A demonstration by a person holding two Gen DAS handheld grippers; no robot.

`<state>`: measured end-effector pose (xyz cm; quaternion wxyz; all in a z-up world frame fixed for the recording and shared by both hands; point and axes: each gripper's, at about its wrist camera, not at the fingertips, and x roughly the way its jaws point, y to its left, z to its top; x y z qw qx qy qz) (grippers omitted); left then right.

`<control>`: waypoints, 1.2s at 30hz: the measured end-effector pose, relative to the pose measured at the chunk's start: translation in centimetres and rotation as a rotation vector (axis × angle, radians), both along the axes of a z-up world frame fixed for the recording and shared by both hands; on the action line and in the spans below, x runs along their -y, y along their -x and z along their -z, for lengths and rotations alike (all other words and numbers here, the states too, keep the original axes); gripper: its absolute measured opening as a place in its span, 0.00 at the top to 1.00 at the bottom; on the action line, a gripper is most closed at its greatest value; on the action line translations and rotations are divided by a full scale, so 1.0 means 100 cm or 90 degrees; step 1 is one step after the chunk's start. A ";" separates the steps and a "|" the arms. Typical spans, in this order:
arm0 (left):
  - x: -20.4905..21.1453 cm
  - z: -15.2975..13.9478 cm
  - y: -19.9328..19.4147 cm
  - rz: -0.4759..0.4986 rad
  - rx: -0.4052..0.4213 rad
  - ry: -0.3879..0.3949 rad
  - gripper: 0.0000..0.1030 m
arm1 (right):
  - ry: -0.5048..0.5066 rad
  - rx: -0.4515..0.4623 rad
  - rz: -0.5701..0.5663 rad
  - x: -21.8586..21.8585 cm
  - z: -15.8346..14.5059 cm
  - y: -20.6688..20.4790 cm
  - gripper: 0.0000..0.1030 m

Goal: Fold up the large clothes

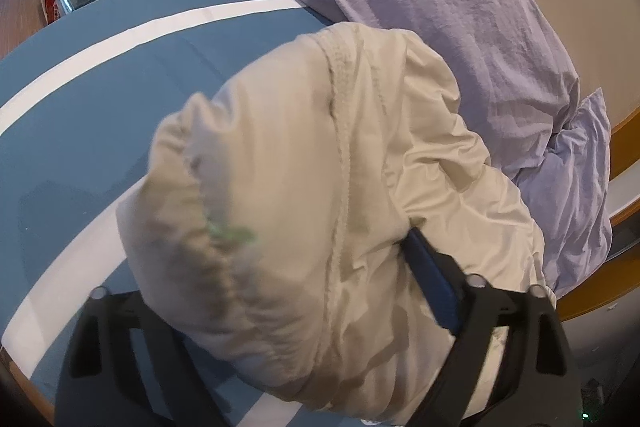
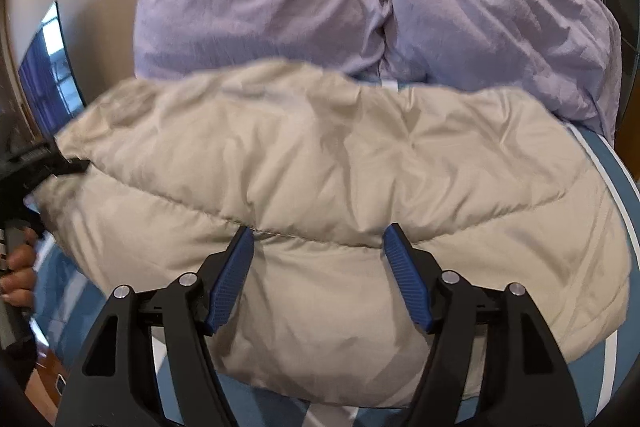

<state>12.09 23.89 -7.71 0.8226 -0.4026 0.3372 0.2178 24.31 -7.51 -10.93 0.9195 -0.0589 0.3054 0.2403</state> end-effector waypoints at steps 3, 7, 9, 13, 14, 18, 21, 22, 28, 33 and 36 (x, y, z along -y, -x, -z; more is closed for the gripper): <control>0.004 -0.008 -0.002 0.001 0.008 -0.016 0.35 | 0.031 0.003 0.008 -0.008 0.009 -0.002 0.31; 0.005 -0.021 -0.002 0.011 0.028 -0.023 0.56 | 0.048 -0.001 0.014 -0.011 0.012 -0.003 0.31; 0.005 -0.029 -0.002 0.017 0.045 -0.018 0.63 | 0.051 -0.003 0.015 -0.011 0.013 -0.005 0.31; 0.012 -0.053 -0.005 0.035 0.082 -0.025 0.68 | 0.055 -0.008 0.016 -0.010 0.015 -0.007 0.31; 0.015 -0.060 -0.006 0.042 0.093 -0.029 0.69 | 0.055 -0.009 0.016 -0.010 0.015 -0.008 0.31; 0.033 -0.086 -0.011 0.078 0.137 -0.046 0.70 | 0.053 -0.014 0.016 -0.009 0.016 -0.009 0.31; 0.052 -0.106 -0.016 0.114 0.175 -0.050 0.70 | 0.051 -0.020 0.015 -0.008 0.016 -0.012 0.31; 0.060 -0.113 -0.018 0.128 0.188 -0.051 0.70 | 0.051 -0.021 0.015 -0.008 0.016 -0.012 0.31; 0.115 -0.146 -0.035 0.216 0.238 -0.067 0.70 | 0.045 -0.029 0.013 -0.005 0.016 -0.015 0.31; 0.165 -0.159 -0.054 0.292 0.254 -0.078 0.70 | 0.037 -0.035 0.008 -0.002 0.018 -0.016 0.31; 0.193 -0.161 -0.068 0.330 0.249 -0.087 0.70 | 0.028 -0.037 0.002 0.002 0.018 -0.017 0.31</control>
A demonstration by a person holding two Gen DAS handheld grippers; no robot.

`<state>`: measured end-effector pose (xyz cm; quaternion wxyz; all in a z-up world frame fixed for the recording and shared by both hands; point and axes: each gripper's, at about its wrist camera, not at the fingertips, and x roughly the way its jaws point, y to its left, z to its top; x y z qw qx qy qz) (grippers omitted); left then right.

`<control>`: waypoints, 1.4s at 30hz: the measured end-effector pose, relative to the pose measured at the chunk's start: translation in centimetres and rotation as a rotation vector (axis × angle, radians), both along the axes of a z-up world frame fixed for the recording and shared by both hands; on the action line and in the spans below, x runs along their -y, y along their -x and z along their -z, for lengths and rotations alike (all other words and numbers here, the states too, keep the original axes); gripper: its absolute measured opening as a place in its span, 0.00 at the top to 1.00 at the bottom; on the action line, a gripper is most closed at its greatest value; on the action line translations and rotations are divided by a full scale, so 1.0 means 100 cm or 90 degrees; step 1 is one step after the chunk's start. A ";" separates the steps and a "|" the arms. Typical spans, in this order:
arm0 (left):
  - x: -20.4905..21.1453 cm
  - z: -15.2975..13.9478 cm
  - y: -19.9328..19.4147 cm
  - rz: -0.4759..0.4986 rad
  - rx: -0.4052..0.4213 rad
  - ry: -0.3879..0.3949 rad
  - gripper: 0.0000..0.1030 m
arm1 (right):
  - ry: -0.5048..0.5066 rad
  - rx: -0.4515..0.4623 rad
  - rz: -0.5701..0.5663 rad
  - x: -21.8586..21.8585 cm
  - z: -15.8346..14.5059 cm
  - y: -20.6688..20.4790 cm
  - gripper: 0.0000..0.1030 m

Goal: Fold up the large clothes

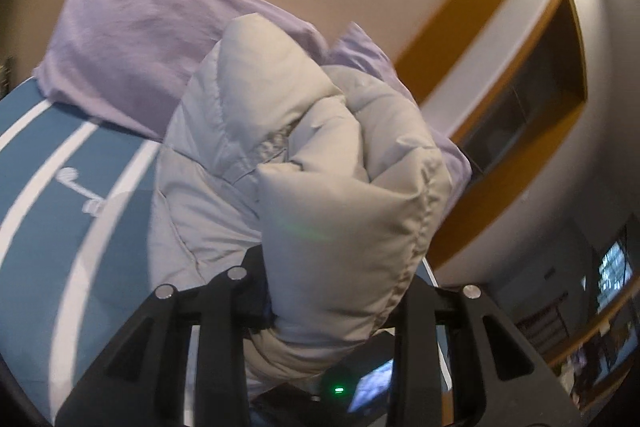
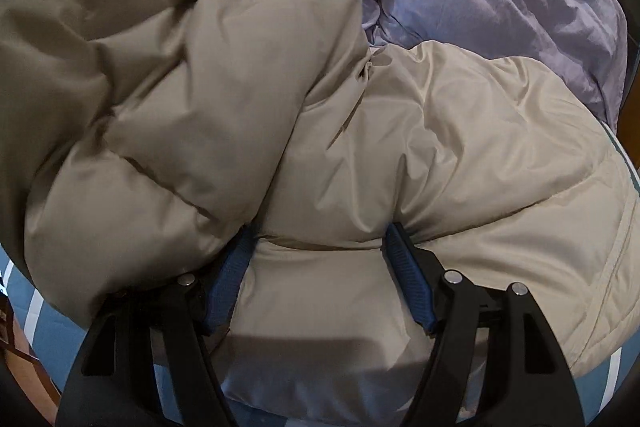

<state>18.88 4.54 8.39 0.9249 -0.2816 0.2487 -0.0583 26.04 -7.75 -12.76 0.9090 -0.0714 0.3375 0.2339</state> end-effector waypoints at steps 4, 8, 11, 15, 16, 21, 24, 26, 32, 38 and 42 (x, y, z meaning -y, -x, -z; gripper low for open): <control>0.036 0.000 -0.021 0.043 -0.009 -0.024 0.69 | -0.014 0.002 -0.020 0.010 -0.002 0.001 0.32; 0.067 0.005 -0.040 0.080 -0.021 -0.045 0.69 | -0.043 0.007 -0.052 0.031 -0.007 0.008 0.32; 0.088 0.011 -0.054 0.100 -0.034 -0.057 0.69 | -0.063 0.025 -0.060 0.056 -0.013 0.015 0.32; 0.107 0.021 -0.061 0.121 -0.049 -0.081 0.69 | -0.085 0.056 -0.041 0.097 -0.021 0.026 0.32; 0.115 0.024 -0.064 0.126 -0.053 -0.091 0.69 | -0.087 0.062 -0.030 0.107 -0.023 0.027 0.32; 0.150 0.036 -0.064 0.151 -0.068 -0.128 0.68 | -0.109 0.059 0.040 0.156 -0.022 0.027 0.32; 0.169 0.044 -0.071 0.165 -0.082 -0.148 0.68 | -0.122 0.045 0.055 0.170 -0.017 0.025 0.32; 0.182 0.052 -0.076 0.176 -0.093 -0.165 0.68 | -0.125 0.044 0.057 0.172 -0.015 0.026 0.32; 0.210 0.066 -0.080 0.188 -0.113 -0.218 0.64 | -0.130 0.047 0.063 0.179 -0.011 0.037 0.32; 0.207 0.062 -0.076 0.181 -0.116 -0.219 0.55 | -0.144 0.042 0.082 0.196 -0.010 0.032 0.32; 0.203 0.052 -0.064 0.197 -0.104 -0.191 0.27 | -0.149 0.041 0.092 0.203 -0.011 0.030 0.32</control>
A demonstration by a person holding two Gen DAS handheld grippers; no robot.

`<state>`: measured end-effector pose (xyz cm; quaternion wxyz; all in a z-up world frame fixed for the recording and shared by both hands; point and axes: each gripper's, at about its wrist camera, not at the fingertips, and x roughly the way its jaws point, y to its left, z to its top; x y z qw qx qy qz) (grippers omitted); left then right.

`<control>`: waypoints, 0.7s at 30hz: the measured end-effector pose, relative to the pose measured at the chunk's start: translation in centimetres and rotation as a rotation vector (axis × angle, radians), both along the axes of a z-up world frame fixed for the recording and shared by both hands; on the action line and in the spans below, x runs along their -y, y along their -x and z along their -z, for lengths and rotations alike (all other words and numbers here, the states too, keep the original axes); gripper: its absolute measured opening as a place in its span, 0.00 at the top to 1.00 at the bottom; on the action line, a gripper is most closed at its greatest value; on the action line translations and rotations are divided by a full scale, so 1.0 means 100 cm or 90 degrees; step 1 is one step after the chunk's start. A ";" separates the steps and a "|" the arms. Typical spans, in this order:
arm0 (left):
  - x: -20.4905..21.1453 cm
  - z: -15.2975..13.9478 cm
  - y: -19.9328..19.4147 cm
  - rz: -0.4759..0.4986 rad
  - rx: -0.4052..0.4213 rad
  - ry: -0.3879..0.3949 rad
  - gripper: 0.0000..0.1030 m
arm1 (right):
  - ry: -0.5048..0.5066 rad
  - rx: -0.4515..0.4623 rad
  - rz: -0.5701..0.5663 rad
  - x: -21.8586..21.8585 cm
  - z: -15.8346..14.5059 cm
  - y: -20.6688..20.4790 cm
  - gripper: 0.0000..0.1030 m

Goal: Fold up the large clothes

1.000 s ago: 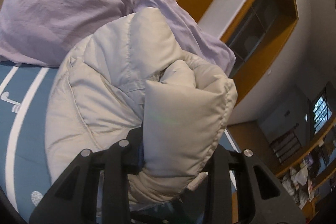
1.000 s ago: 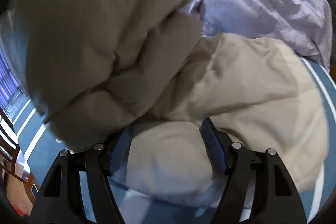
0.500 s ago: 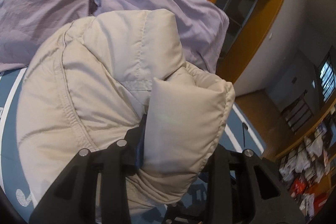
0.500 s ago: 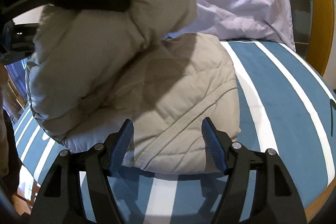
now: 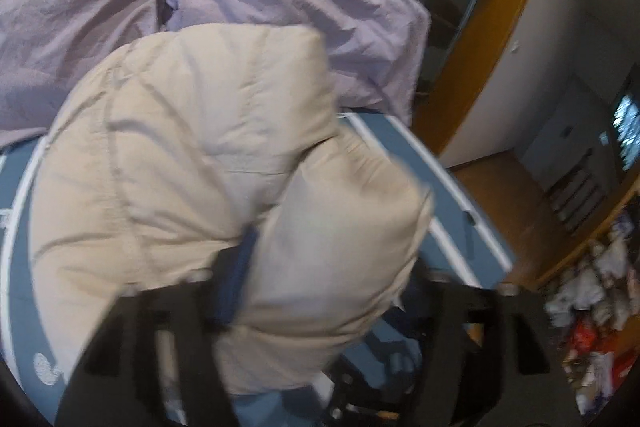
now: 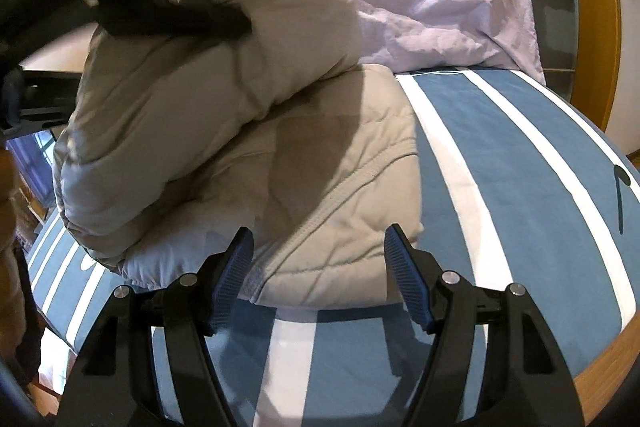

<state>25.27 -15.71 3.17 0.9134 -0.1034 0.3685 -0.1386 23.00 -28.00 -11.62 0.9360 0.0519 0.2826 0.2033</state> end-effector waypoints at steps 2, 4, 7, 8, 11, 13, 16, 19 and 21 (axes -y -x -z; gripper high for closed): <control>-0.001 -0.008 0.007 -0.005 0.013 -0.003 0.20 | 0.000 0.000 0.008 0.003 -0.001 0.001 0.32; -0.002 -0.015 0.013 -0.004 0.023 -0.007 0.20 | -0.003 -0.001 0.013 0.006 -0.002 0.001 0.32; -0.010 -0.026 0.022 -0.014 0.034 -0.010 0.20 | -0.008 0.002 0.022 0.011 -0.005 0.002 0.32; -0.014 -0.029 0.025 -0.023 0.040 -0.018 0.20 | -0.009 0.004 0.025 0.012 -0.006 0.003 0.32; -0.027 -0.037 0.034 -0.049 0.054 -0.033 0.20 | -0.010 0.013 0.033 0.017 -0.011 0.007 0.32; -0.038 -0.041 0.037 -0.069 0.058 -0.041 0.20 | -0.009 0.017 0.036 0.018 -0.014 0.009 0.32; -0.056 -0.043 0.040 -0.106 0.059 -0.058 0.20 | -0.006 0.021 0.043 0.020 -0.017 0.010 0.32; -0.077 -0.040 0.039 -0.150 0.058 -0.085 0.20 | -0.005 0.022 0.050 0.021 -0.019 0.011 0.32; -0.089 -0.037 0.035 -0.173 0.055 -0.100 0.20 | -0.003 0.022 0.054 0.022 -0.019 0.011 0.32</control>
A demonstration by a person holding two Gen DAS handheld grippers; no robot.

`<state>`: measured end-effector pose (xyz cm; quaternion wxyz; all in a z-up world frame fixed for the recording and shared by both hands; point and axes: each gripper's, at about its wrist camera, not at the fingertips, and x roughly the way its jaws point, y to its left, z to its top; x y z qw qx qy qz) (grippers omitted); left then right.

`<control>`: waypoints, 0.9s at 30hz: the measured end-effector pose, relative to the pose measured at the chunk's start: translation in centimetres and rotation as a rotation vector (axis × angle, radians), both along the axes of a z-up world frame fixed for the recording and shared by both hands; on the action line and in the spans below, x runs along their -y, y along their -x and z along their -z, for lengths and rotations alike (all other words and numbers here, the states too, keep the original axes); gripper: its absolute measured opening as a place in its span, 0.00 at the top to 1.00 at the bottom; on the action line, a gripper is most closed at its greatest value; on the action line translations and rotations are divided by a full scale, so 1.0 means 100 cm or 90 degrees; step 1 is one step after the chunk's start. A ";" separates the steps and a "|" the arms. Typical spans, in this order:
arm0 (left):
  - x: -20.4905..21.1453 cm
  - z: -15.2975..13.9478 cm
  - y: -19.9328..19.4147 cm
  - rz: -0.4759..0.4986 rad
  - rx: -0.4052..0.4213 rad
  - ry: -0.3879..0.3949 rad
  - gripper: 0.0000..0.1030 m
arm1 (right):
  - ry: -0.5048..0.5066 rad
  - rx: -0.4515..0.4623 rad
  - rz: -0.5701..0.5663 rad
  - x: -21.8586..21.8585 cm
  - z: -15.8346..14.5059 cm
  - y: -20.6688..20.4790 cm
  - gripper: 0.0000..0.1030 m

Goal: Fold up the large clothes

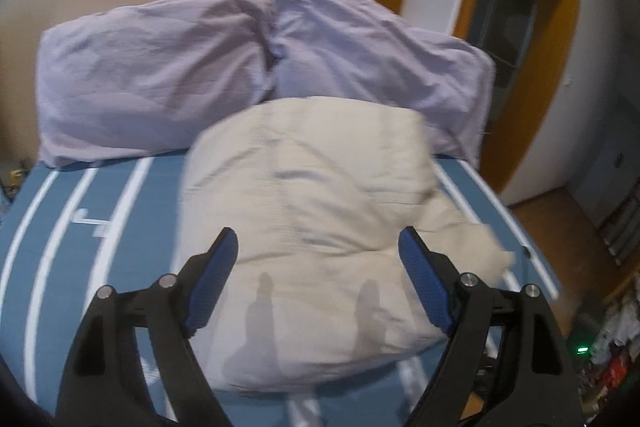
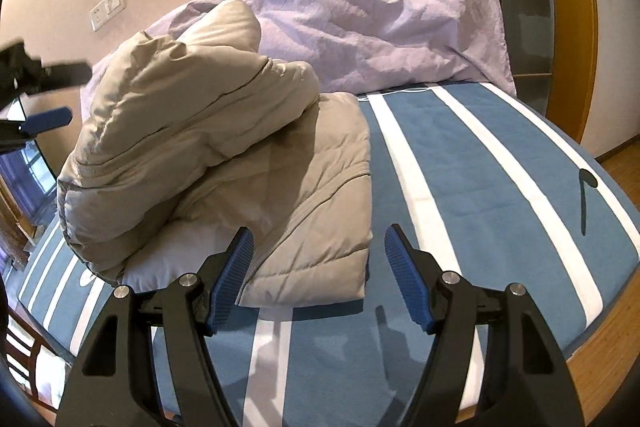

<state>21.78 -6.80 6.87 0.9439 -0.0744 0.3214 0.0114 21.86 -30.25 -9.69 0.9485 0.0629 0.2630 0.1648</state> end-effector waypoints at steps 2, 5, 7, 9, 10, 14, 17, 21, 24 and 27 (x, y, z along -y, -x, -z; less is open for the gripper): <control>-0.014 0.006 -0.001 -0.031 -0.006 -0.023 0.20 | -0.001 0.000 0.005 0.002 -0.001 0.000 0.32; -0.031 0.015 -0.007 -0.064 -0.021 -0.033 0.20 | -0.003 -0.002 0.014 0.007 -0.001 -0.002 0.32; -0.041 0.018 -0.010 -0.078 -0.027 -0.027 0.20 | -0.004 -0.003 0.018 0.009 -0.002 -0.004 0.32; -0.049 0.022 -0.013 -0.093 -0.032 -0.027 0.20 | -0.006 -0.005 0.023 0.012 -0.002 -0.005 0.32; -0.051 0.024 -0.014 -0.098 -0.034 -0.028 0.20 | -0.007 -0.005 0.025 0.013 -0.002 -0.005 0.32; -0.055 0.035 -0.023 -0.106 -0.049 -0.033 0.20 | -0.008 -0.004 0.033 0.019 -0.003 -0.007 0.32; -0.054 0.042 -0.026 -0.102 -0.050 -0.029 0.19 | -0.009 -0.005 0.040 0.023 -0.003 -0.009 0.32; -0.051 0.050 -0.030 -0.081 -0.057 -0.002 0.19 | -0.012 -0.002 0.052 0.027 -0.006 -0.011 0.32; -0.050 0.058 -0.034 -0.064 -0.068 0.028 0.19 | -0.015 0.006 0.060 0.032 -0.011 -0.012 0.32; -0.046 0.064 -0.037 -0.056 -0.069 0.034 0.19 | -0.014 0.018 0.071 0.036 -0.018 -0.013 0.32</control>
